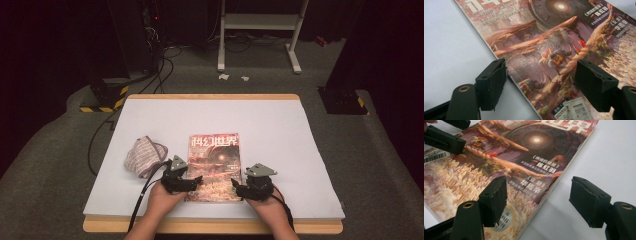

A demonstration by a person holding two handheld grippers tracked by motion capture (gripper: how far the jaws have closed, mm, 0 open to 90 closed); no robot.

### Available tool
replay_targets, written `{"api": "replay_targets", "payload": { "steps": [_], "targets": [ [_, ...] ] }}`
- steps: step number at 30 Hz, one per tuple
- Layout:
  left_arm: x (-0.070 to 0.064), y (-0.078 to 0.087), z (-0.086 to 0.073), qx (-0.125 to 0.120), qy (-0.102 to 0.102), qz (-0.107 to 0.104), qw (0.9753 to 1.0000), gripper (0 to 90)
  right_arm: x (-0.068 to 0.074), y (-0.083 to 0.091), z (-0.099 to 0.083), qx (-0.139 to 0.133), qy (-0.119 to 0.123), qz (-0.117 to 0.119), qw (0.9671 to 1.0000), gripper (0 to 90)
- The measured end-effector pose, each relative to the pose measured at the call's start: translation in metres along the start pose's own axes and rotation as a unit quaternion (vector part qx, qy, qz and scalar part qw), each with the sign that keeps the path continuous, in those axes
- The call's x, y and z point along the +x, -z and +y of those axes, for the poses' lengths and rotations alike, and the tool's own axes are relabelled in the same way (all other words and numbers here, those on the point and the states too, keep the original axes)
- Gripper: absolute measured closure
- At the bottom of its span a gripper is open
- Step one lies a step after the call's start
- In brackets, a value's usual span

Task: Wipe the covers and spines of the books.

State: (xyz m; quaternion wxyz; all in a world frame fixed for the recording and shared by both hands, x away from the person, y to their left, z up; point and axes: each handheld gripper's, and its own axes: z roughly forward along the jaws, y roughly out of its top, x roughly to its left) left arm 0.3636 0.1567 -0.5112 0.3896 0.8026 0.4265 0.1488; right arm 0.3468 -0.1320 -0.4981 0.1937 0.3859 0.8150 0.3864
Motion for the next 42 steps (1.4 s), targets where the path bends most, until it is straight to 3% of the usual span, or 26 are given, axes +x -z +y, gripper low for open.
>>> {"api": "replay_targets", "payload": {
  "steps": [8, 21, 29, 42],
  "targets": [
    [-0.003, -0.001, 0.001, 0.001, 0.010, 0.005, 0.9999, 22.8, 0.002, -0.005, 0.003, 0.010, -0.010, 0.011, 0.9998, 30.0],
    [-0.002, 0.000, 0.001, 0.004, 0.017, 0.005, 0.9998, 25.4, 0.008, -0.011, 0.002, 0.032, 0.000, 0.015, 0.9994, 29.7],
    [-0.001, 0.001, 0.002, 0.005, 0.033, 0.004, 0.9994, 25.6, 0.009, -0.010, 0.000, 0.033, 0.000, 0.009, 0.9994, 29.8],
    [-0.005, 0.000, 0.000, -0.003, 0.041, 0.011, 0.9991, 25.0, 0.009, -0.012, 0.000, 0.035, -0.009, 0.012, 0.9993, 29.9]
  ]
}}
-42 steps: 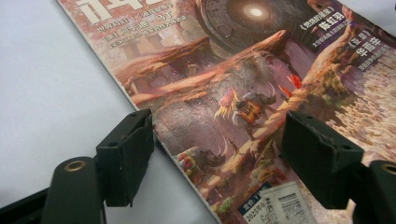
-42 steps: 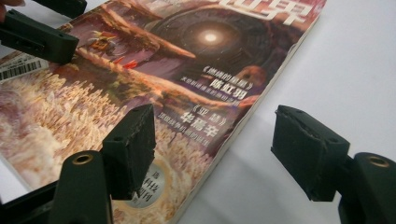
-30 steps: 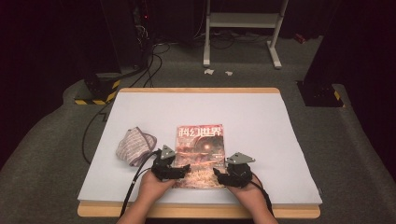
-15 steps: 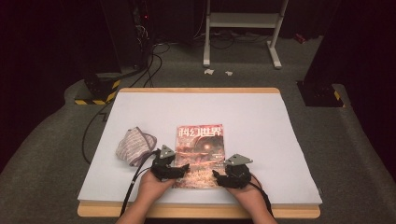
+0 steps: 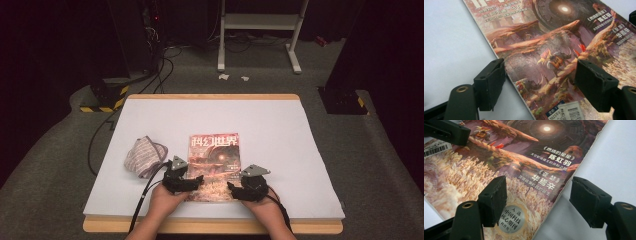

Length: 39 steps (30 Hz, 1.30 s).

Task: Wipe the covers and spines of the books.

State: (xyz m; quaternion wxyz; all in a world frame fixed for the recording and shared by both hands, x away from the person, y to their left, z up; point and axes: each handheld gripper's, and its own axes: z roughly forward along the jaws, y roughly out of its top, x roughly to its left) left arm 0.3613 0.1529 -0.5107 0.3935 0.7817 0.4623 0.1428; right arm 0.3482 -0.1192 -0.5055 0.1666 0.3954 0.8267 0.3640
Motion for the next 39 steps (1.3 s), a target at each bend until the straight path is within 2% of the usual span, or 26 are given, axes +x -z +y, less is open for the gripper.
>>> {"api": "replay_targets", "payload": {
  "steps": [4, 9, 17, 21, 32, 39],
  "targets": [
    [-0.001, -0.002, 0.001, -0.006, 0.005, -0.015, 0.9999, 27.1, -0.002, 0.001, 0.000, 0.001, -0.003, -0.003, 1.0000, 29.9],
    [-0.011, -0.006, 0.002, -0.002, -0.023, 0.000, 0.9997, 26.6, -0.007, 0.002, -0.002, 0.002, -0.013, -0.007, 0.9999, 29.9],
    [-0.009, -0.006, 0.001, -0.006, -0.022, -0.008, 0.9997, 25.9, -0.007, 0.001, -0.002, 0.004, -0.030, -0.005, 0.9995, 29.7],
    [-0.010, -0.005, 0.001, -0.006, -0.030, -0.007, 0.9995, 25.8, -0.009, 0.001, -0.002, 0.005, -0.034, -0.001, 0.9994, 29.5],
    [-0.011, -0.005, -0.001, -0.014, -0.030, -0.002, 0.9995, 28.4, -0.009, 0.000, -0.004, 0.002, -0.044, 0.001, 0.9990, 30.9],
    [-0.009, -0.003, -0.001, -0.022, -0.017, 0.000, 0.9996, 34.1, -0.008, 0.000, -0.004, 0.001, -0.045, -0.003, 0.9990, 31.4]
  ]
}}
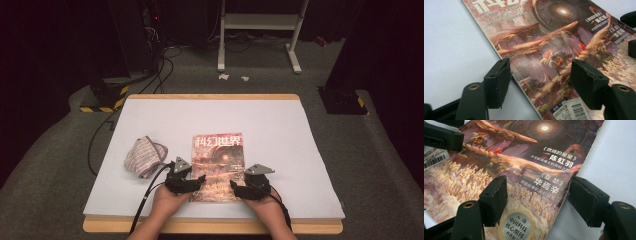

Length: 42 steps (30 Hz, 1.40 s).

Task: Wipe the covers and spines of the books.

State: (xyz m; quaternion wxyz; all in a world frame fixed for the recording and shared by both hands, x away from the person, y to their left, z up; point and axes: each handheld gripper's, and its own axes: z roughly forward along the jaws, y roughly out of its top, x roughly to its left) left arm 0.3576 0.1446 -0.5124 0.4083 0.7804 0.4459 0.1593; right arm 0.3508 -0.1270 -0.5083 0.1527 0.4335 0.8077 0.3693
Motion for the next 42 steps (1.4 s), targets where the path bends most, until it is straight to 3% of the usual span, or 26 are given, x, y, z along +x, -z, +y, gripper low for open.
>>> {"api": "replay_targets", "payload": {
  "steps": [7, 13, 20, 24, 33, 42],
  "targets": [
    [-0.001, 0.001, -0.001, -0.006, -0.005, 0.004, 1.0000, 35.3, 0.000, 0.000, 0.000, 0.001, -0.001, 0.000, 1.0000, 31.5],
    [-0.002, -0.003, 0.001, 0.010, -0.006, 0.001, 0.9999, 29.2, 0.000, 0.000, 0.000, -0.001, 0.000, 0.000, 1.0000, 31.5],
    [0.004, -0.002, 0.001, 0.007, 0.017, -0.020, 0.9996, 27.7, 0.000, 0.000, 0.000, -0.001, 0.001, 0.002, 1.0000, 31.8],
    [0.005, 0.000, 0.001, 0.004, 0.024, -0.017, 0.9996, 32.0, 0.000, 0.000, -0.001, -0.001, 0.002, 0.002, 1.0000, 31.9],
    [0.006, 0.004, 0.000, -0.015, 0.029, -0.016, 0.9993, 38.4, 0.000, 0.000, -0.001, -0.003, 0.002, 0.001, 1.0000, 31.9],
    [0.004, 0.012, -0.001, -0.056, 0.033, -0.024, 0.9976, 40.2, 0.000, 0.001, -0.002, -0.004, 0.001, -0.001, 1.0000, 32.2]
  ]
}}
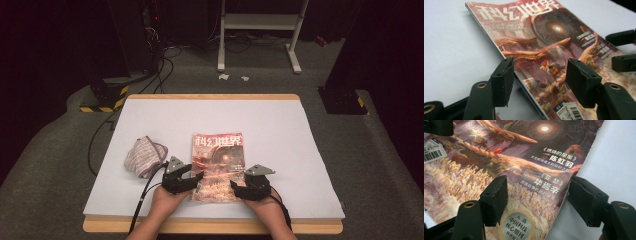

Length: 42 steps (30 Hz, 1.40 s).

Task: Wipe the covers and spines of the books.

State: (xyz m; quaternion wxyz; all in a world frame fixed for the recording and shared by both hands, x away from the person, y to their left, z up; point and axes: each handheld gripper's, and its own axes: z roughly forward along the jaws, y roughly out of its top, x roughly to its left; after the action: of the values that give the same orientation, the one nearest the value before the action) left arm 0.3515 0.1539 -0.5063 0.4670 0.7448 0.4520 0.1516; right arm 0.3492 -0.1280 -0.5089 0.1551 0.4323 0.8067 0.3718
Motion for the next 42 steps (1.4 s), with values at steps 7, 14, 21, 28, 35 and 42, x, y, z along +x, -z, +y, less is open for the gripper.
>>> {"api": "replay_targets", "payload": {
  "steps": [7, 14, 21, 28, 35, 42],
  "targets": [
    [-0.003, 0.005, -0.001, -0.027, 0.001, -0.005, 0.9996, 42.8, 0.000, 0.000, 0.000, -0.001, -0.002, -0.001, 1.0000, 32.4],
    [-0.005, 0.008, -0.002, -0.042, 0.008, -0.015, 0.9990, 43.2, 0.000, 0.001, -0.001, -0.003, 0.000, -0.002, 1.0000, 32.5],
    [-0.020, 0.007, -0.004, -0.031, -0.002, -0.067, 0.9973, 50.0, 0.000, 0.000, -0.001, -0.004, -0.008, -0.004, 1.0000, 33.1],
    [-0.015, 0.008, -0.003, -0.026, -0.006, -0.052, 0.9983, 48.8, 0.000, 0.000, -0.001, -0.006, -0.006, -0.004, 1.0000, 32.7],
    [-0.012, 0.011, -0.004, -0.022, -0.009, -0.054, 0.9983, 48.7, 0.007, 0.014, -0.002, -0.056, 0.033, -0.033, 0.9973, 32.1],
    [-0.011, 0.011, -0.003, -0.020, -0.008, -0.056, 0.9982, 48.2, 0.053, 0.017, 0.001, -0.064, 0.104, 0.039, 0.9918, 25.7]
  ]
}}
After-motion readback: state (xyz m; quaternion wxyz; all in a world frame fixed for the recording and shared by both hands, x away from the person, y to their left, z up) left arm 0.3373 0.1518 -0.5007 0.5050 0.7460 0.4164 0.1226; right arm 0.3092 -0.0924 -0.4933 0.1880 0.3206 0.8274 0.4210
